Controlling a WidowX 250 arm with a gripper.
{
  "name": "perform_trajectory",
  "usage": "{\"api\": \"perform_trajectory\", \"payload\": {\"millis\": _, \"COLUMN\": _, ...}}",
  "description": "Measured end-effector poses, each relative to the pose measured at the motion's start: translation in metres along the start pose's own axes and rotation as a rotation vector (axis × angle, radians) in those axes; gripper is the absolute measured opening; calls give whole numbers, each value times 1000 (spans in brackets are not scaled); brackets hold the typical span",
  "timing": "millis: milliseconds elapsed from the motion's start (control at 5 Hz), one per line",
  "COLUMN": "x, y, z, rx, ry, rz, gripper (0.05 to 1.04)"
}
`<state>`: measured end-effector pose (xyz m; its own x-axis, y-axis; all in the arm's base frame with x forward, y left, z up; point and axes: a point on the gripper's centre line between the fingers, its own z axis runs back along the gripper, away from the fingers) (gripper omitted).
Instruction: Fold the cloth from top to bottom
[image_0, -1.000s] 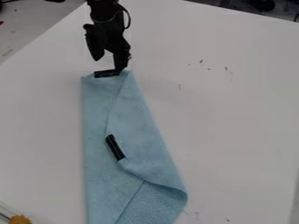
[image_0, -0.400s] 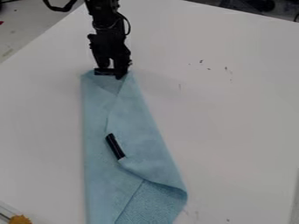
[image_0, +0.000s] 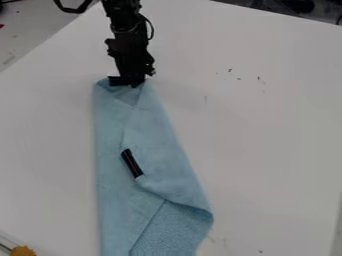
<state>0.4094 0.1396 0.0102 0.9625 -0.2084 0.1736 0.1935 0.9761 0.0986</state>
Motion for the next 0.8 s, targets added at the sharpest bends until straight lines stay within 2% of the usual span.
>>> {"api": "perform_trajectory", "payload": {"millis": 200, "x": 13, "y": 9, "z": 0, "rx": 19, "ry": -19, "rz": -42, "gripper": 105}}
{"api": "perform_trajectory", "payload": {"millis": 400, "x": 29, "y": 20, "z": 4, "rx": 48, "ry": -53, "rz": -79, "gripper": 67}}
{"api": "perform_trajectory", "payload": {"millis": 600, "x": 38, "y": 23, "z": 12, "rx": 54, "ry": -76, "rz": -97, "gripper": 66}}
{"api": "perform_trajectory", "payload": {"millis": 800, "x": 33, "y": 20, "z": 25, "rx": 81, "ry": -80, "rz": -98, "gripper": 66}}
